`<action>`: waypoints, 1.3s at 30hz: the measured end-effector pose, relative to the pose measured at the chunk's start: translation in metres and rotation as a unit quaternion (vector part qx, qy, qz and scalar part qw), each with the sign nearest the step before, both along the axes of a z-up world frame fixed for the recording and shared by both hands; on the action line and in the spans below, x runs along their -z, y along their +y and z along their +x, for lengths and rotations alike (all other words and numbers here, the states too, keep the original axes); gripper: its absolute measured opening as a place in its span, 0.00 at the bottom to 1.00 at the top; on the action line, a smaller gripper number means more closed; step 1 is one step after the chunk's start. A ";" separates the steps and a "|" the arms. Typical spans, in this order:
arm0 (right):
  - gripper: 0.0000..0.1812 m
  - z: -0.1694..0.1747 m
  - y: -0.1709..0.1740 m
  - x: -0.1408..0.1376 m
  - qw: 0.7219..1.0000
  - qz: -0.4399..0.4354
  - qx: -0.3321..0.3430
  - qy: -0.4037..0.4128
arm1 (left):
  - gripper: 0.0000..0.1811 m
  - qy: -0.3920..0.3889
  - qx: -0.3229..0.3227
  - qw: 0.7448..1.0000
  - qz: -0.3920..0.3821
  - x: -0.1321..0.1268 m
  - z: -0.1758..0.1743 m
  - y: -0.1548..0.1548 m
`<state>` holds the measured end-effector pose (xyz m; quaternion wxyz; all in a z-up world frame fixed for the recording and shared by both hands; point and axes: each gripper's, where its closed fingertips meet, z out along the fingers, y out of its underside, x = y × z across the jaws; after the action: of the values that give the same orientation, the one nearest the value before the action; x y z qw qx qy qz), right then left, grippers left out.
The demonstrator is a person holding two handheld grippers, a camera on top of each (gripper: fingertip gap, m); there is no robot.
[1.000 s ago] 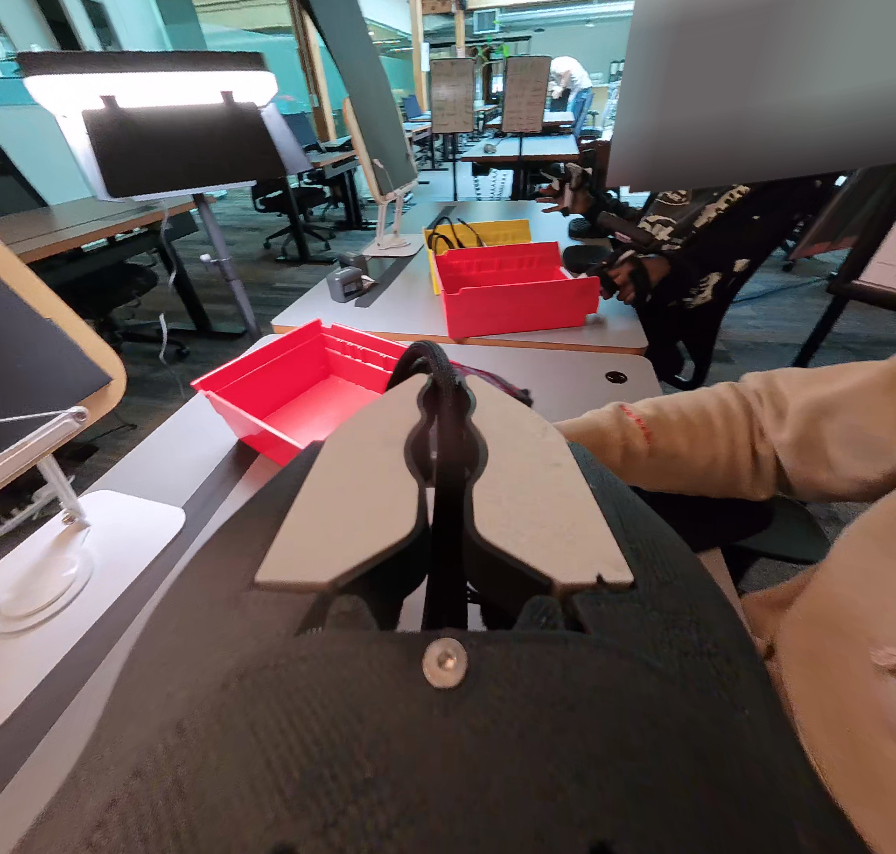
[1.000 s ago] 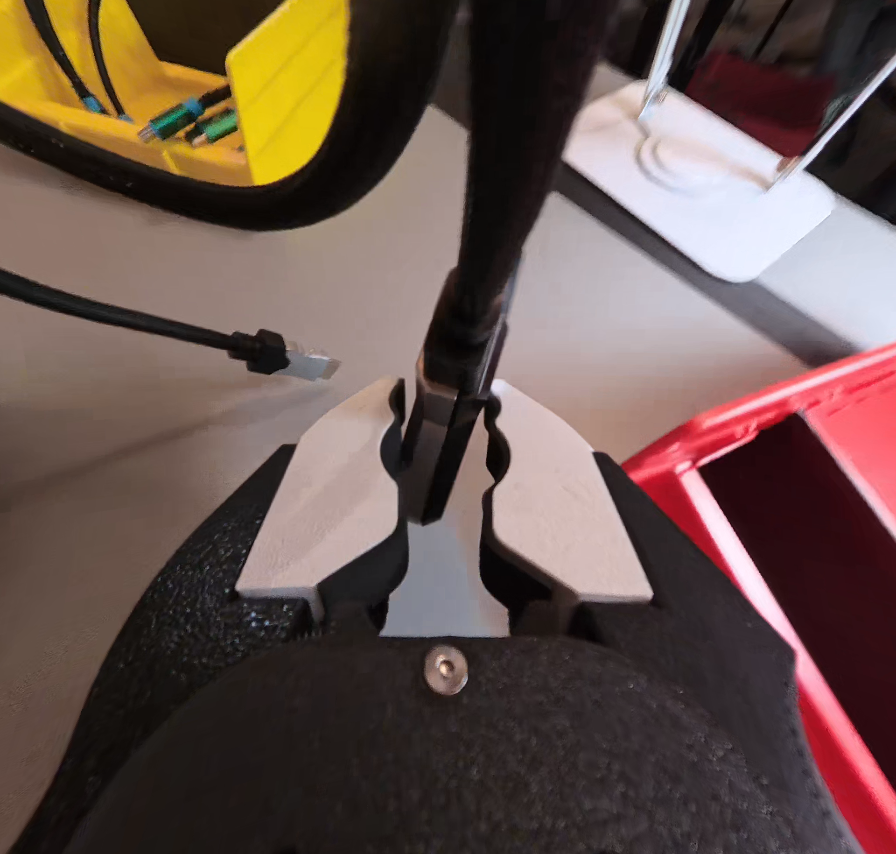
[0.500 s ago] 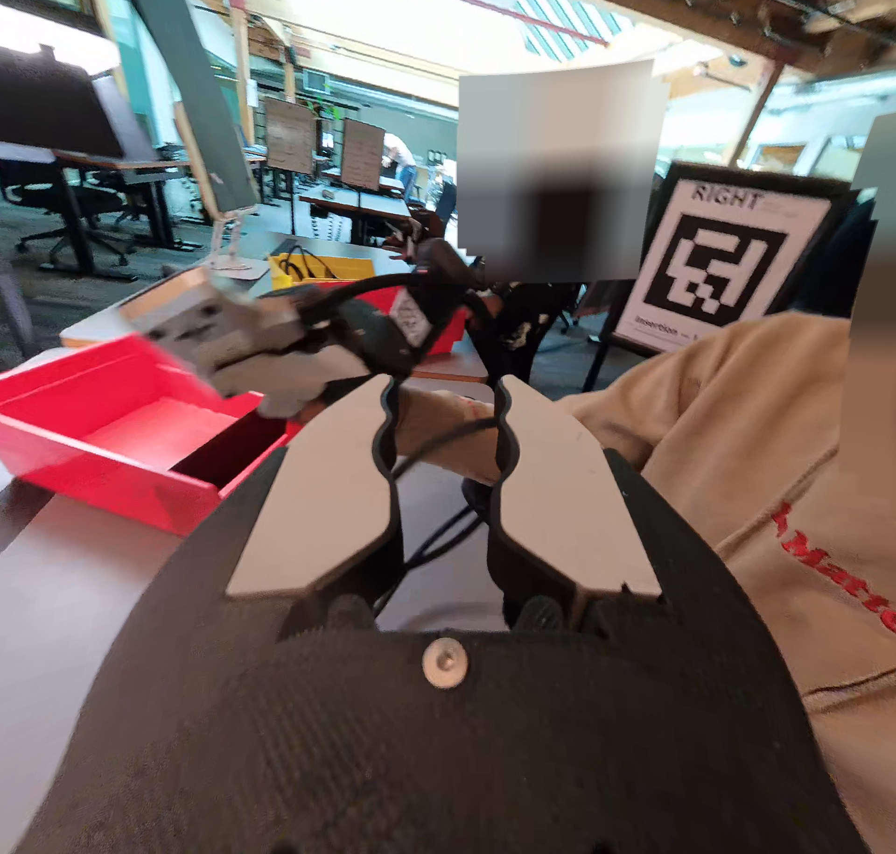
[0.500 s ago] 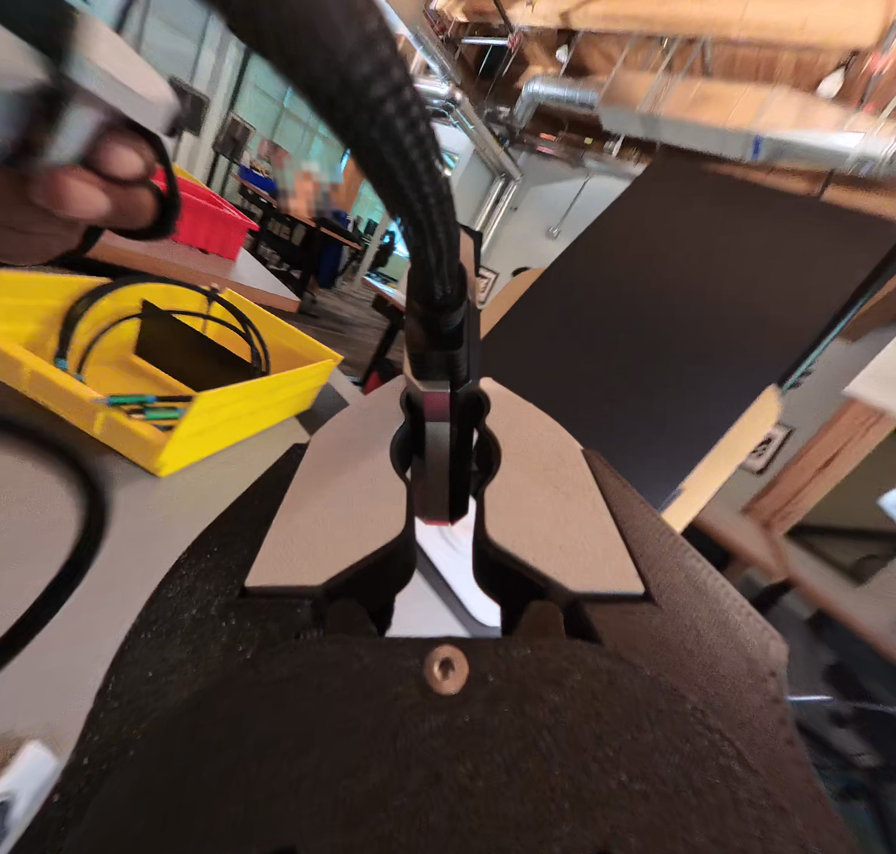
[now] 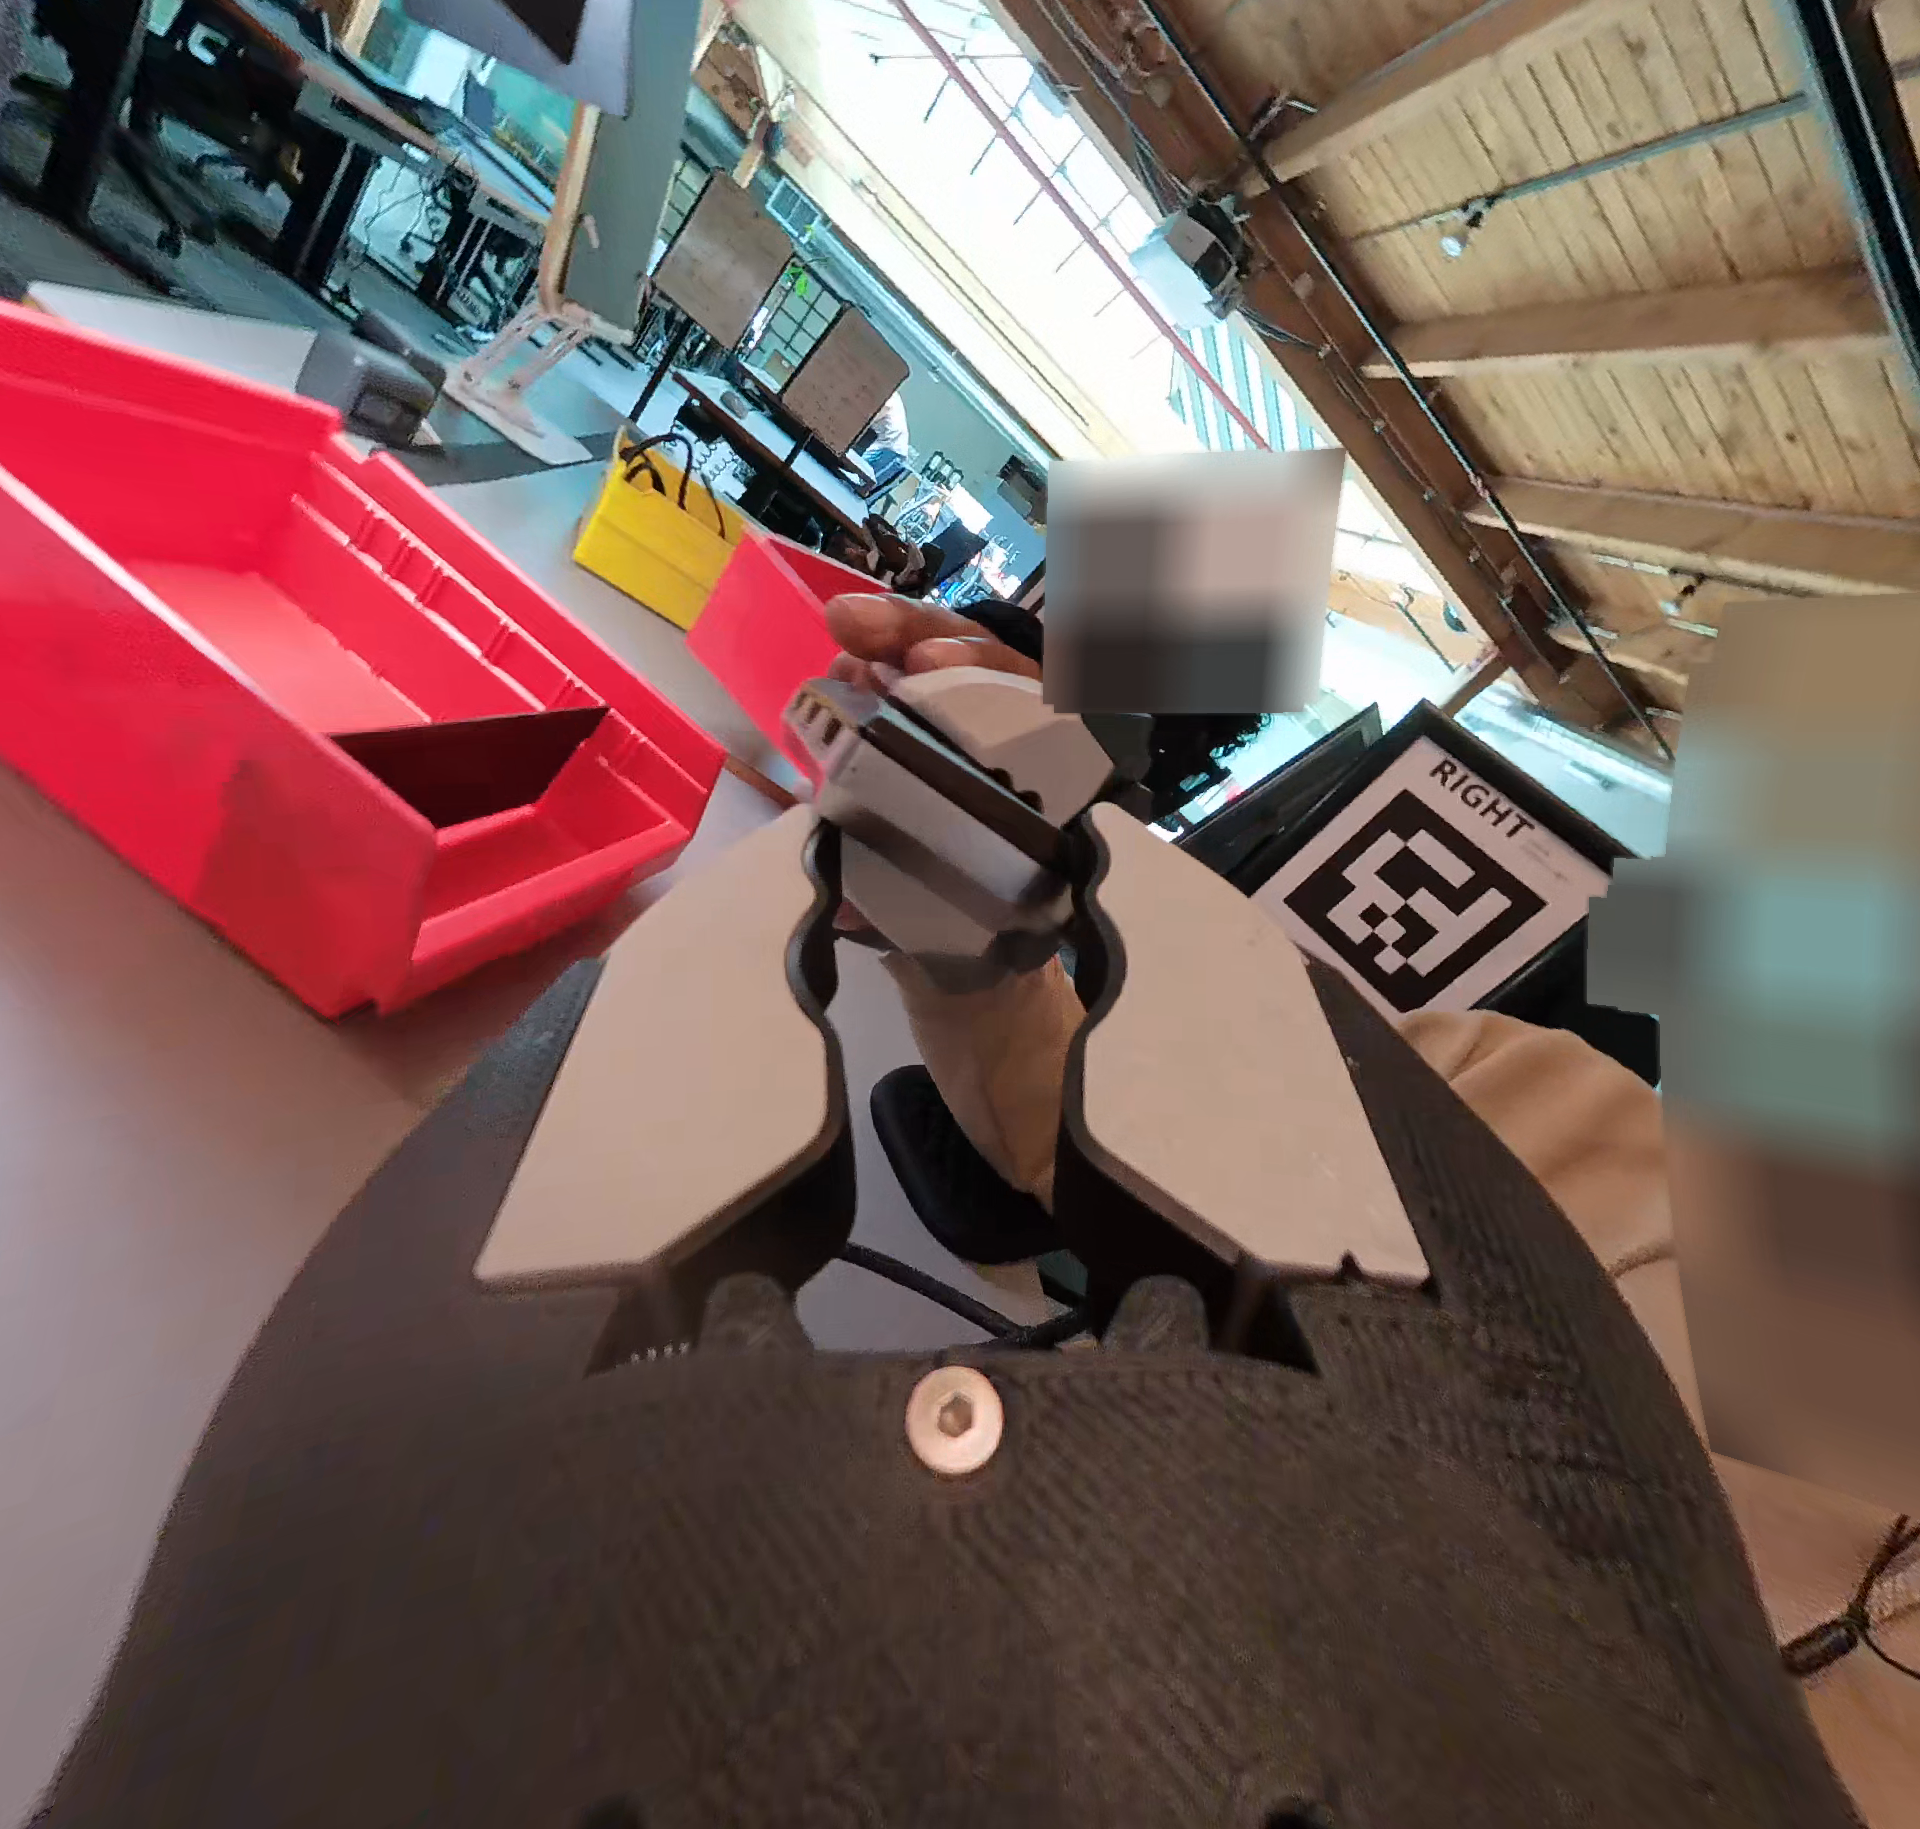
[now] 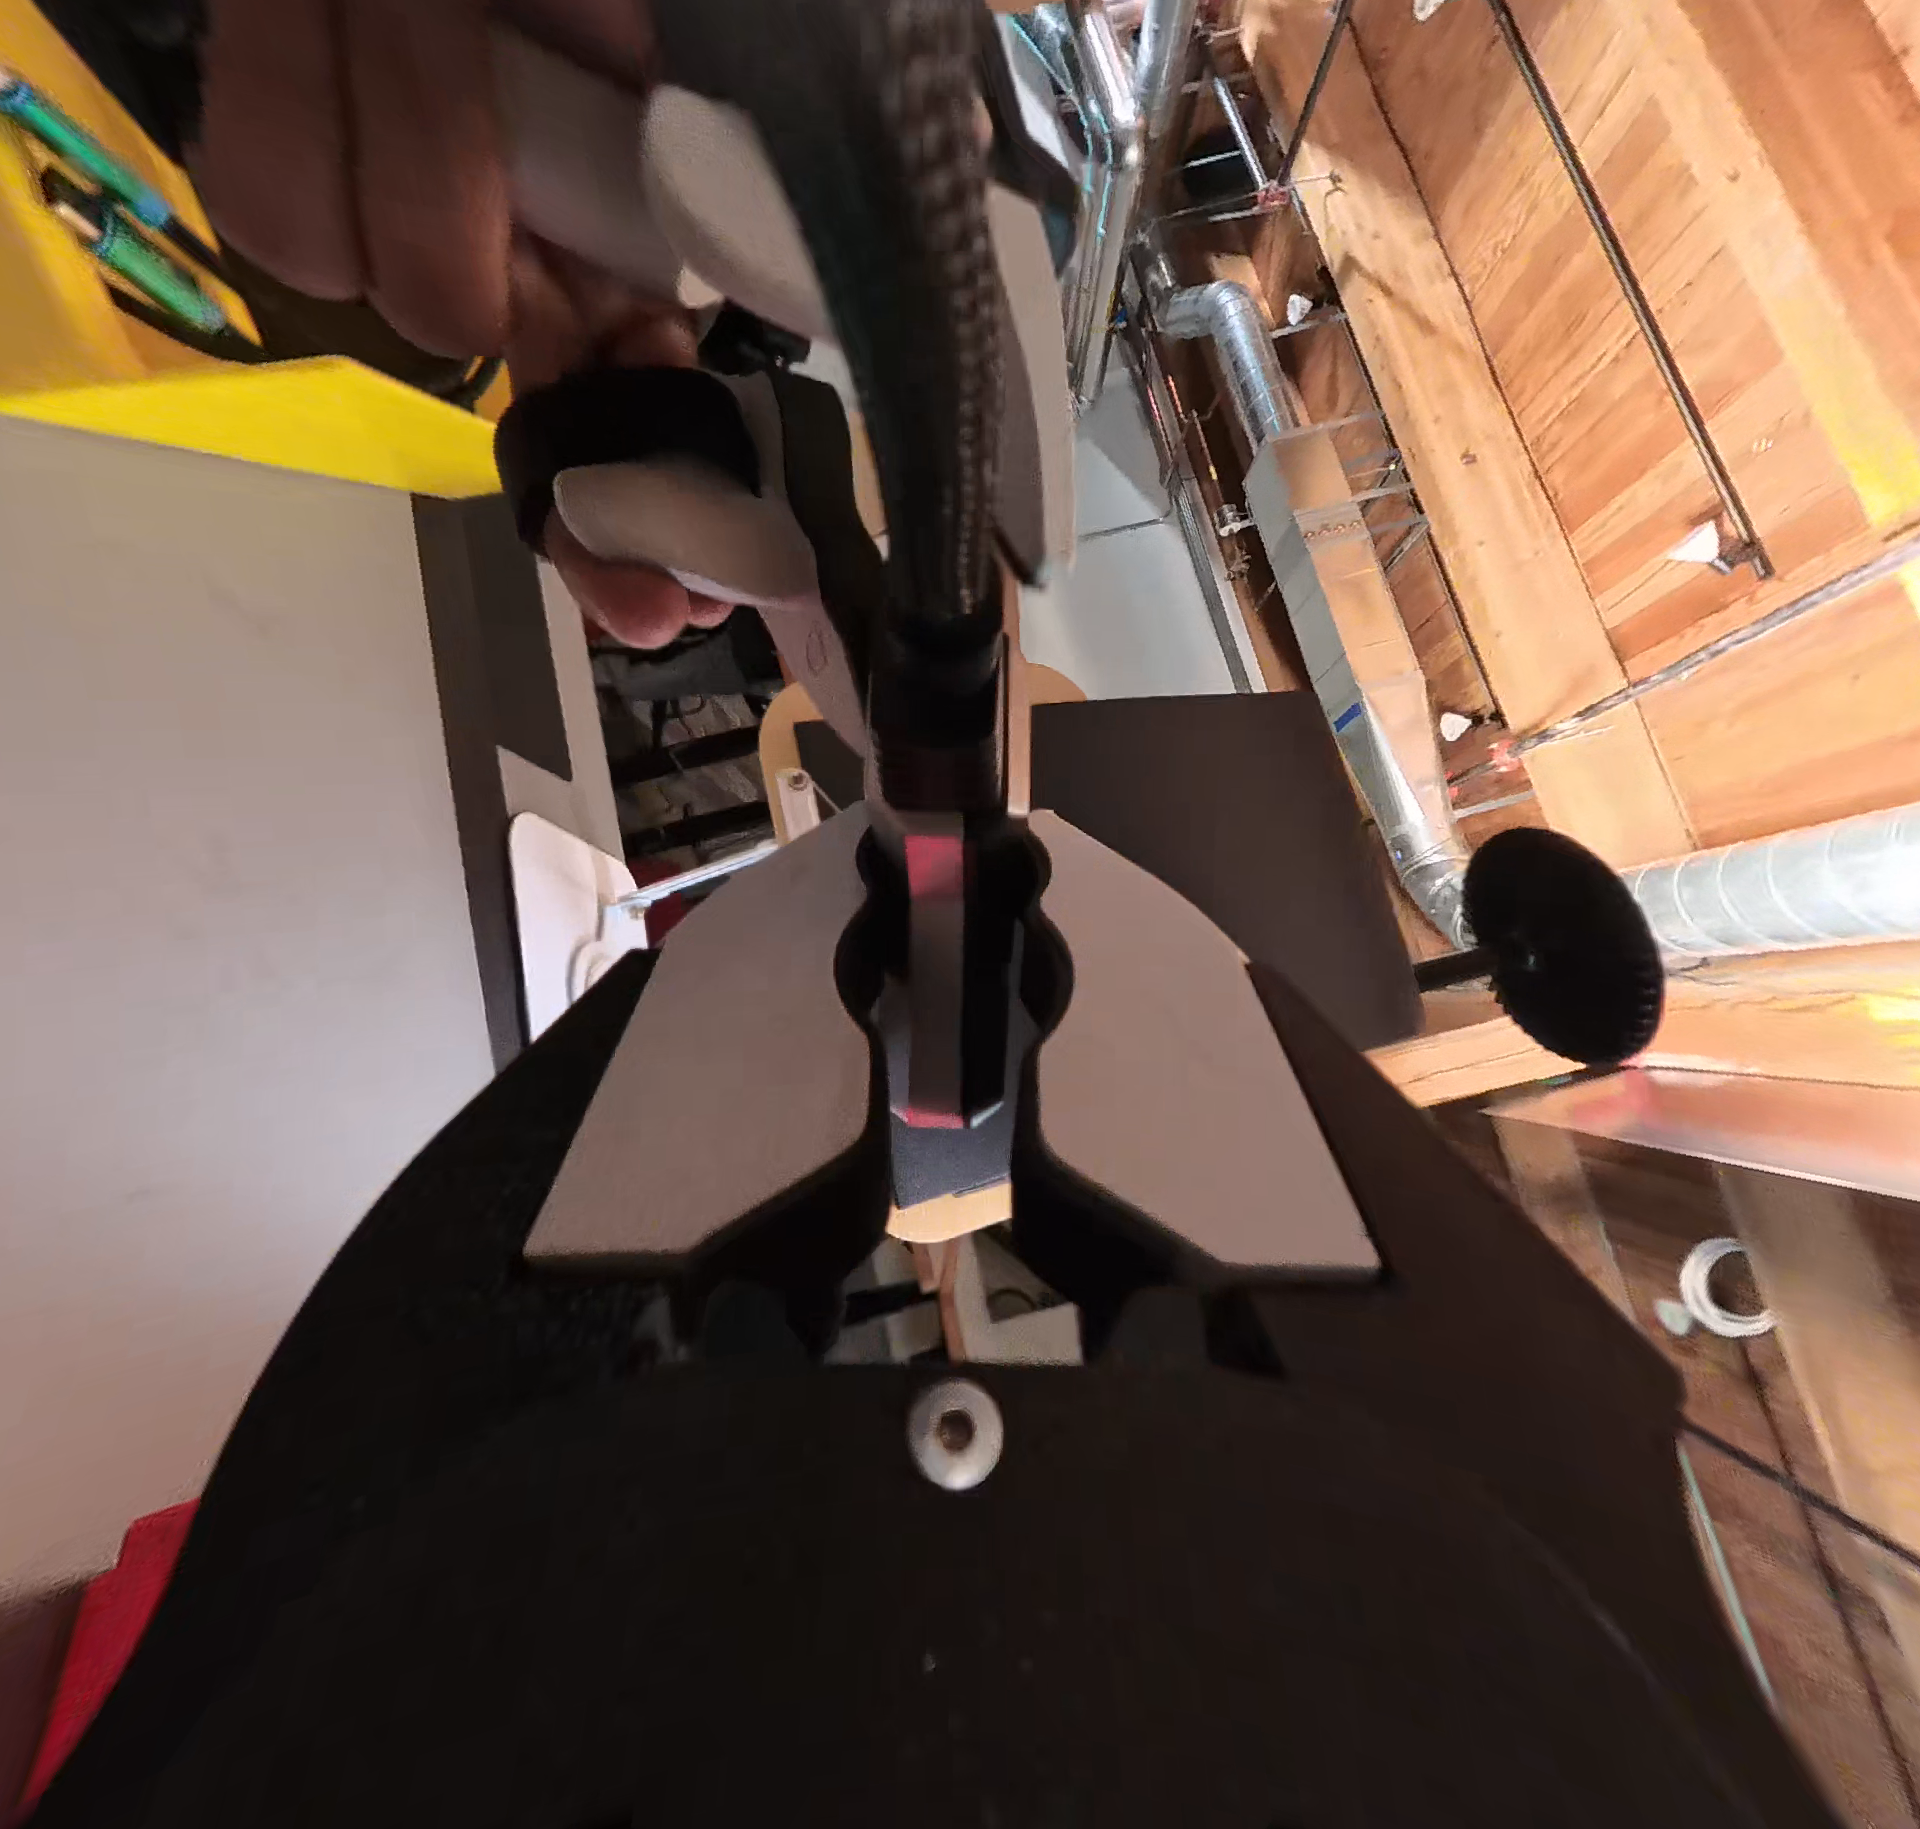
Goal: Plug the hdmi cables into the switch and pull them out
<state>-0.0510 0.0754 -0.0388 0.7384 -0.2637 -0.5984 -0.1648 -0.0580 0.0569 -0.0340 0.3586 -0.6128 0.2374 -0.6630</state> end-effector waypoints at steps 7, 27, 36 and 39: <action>0.12 -0.012 0.012 0.032 0.999 0.012 0.015 -0.032 | 0.24 -0.063 0.000 0.993 -0.099 0.030 -0.002 0.029; 0.26 -0.021 0.005 0.029 0.697 -0.673 -0.155 0.192 | 0.12 -0.158 -0.240 0.956 0.048 -0.010 -0.070 0.062; 0.12 -0.028 -0.002 0.009 0.547 -0.730 -0.300 0.279 | 0.11 -0.133 -0.157 0.971 0.124 -0.017 -0.022 0.031; 0.12 -0.015 -0.011 0.010 0.606 -0.722 -0.272 0.193 | 0.11 -0.074 -0.087 0.983 0.147 -0.011 -0.012 0.016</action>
<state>-0.0664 0.0644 -0.0488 0.4174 -0.5619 -0.4107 0.5842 -0.0700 0.0727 -0.0228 0.5170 -0.5214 0.2510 -0.6308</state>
